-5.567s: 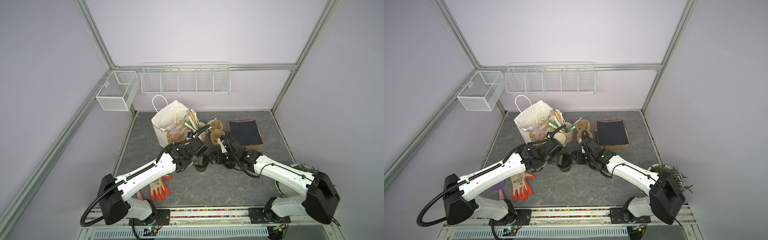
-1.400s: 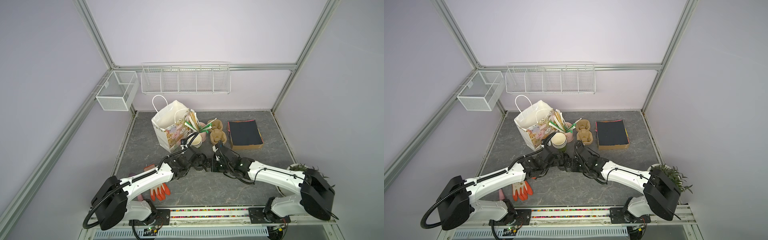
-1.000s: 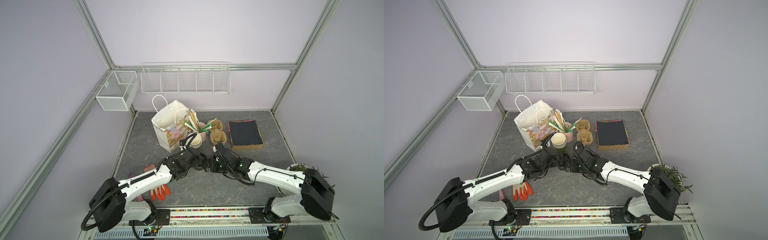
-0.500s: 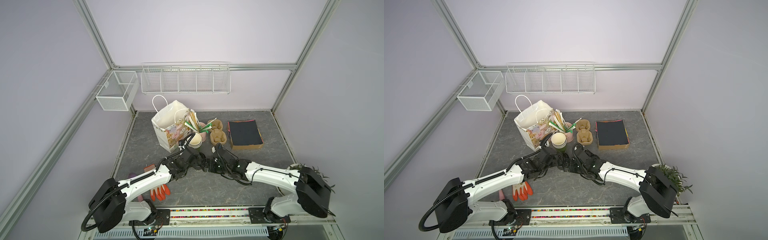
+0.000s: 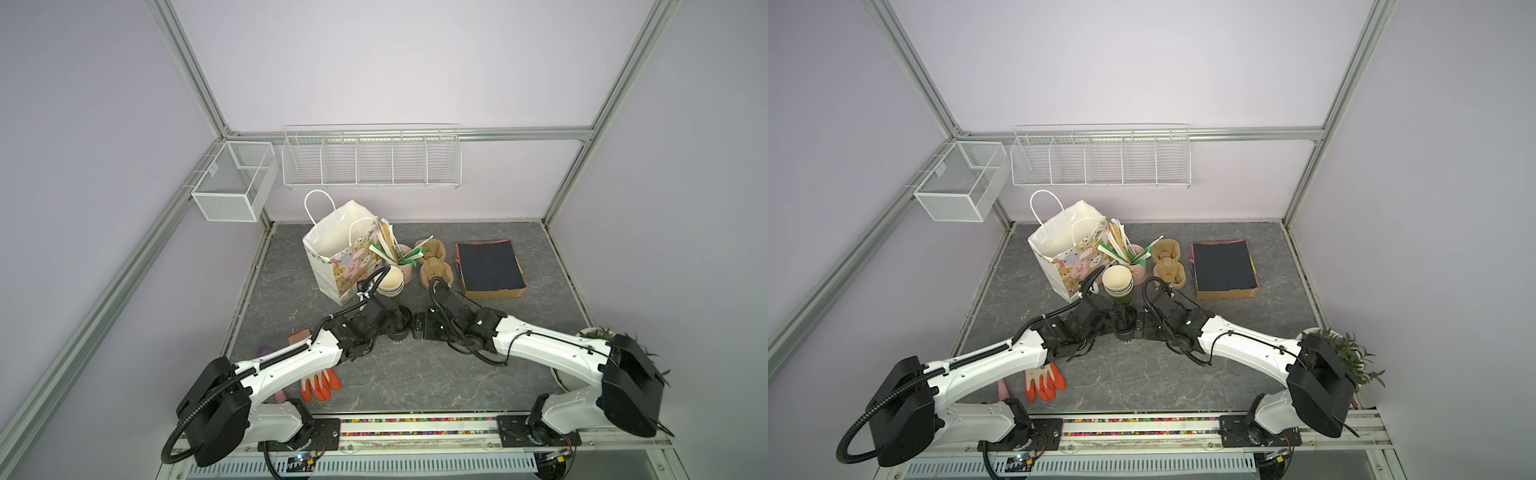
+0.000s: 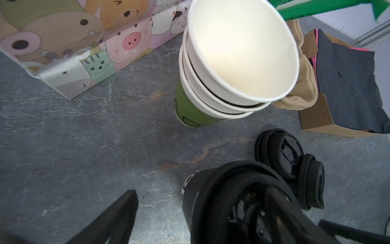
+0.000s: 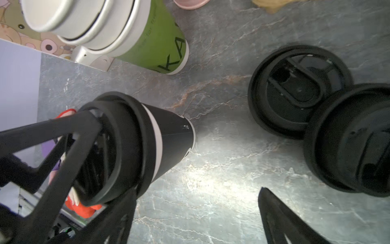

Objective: Pack a coffee takeout order
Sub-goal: Press the lid on the coffee cup.

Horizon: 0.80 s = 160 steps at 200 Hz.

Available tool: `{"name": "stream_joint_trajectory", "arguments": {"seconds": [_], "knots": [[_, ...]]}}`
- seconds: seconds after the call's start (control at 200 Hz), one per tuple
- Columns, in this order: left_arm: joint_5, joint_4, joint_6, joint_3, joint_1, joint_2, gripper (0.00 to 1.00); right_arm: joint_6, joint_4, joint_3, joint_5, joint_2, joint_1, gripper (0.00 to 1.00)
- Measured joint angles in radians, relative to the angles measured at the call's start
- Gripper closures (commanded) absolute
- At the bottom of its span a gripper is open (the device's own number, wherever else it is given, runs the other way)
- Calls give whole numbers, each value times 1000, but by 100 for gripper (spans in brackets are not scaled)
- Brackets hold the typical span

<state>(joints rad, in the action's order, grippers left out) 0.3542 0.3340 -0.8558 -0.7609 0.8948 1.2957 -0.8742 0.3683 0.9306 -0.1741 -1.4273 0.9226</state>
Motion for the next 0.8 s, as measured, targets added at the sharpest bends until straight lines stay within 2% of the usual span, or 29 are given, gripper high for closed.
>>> {"name": "stream_joint_trajectory", "arguments": {"seconds": [0.23, 0.8], "knots": [[-5, 3, 0, 2, 0, -4, 7, 38, 5, -2, 4, -1, -33, 8], [-16, 3, 0, 10, 0, -15, 7, 76, -16, 0, 18, -5, -37, 8]]}}
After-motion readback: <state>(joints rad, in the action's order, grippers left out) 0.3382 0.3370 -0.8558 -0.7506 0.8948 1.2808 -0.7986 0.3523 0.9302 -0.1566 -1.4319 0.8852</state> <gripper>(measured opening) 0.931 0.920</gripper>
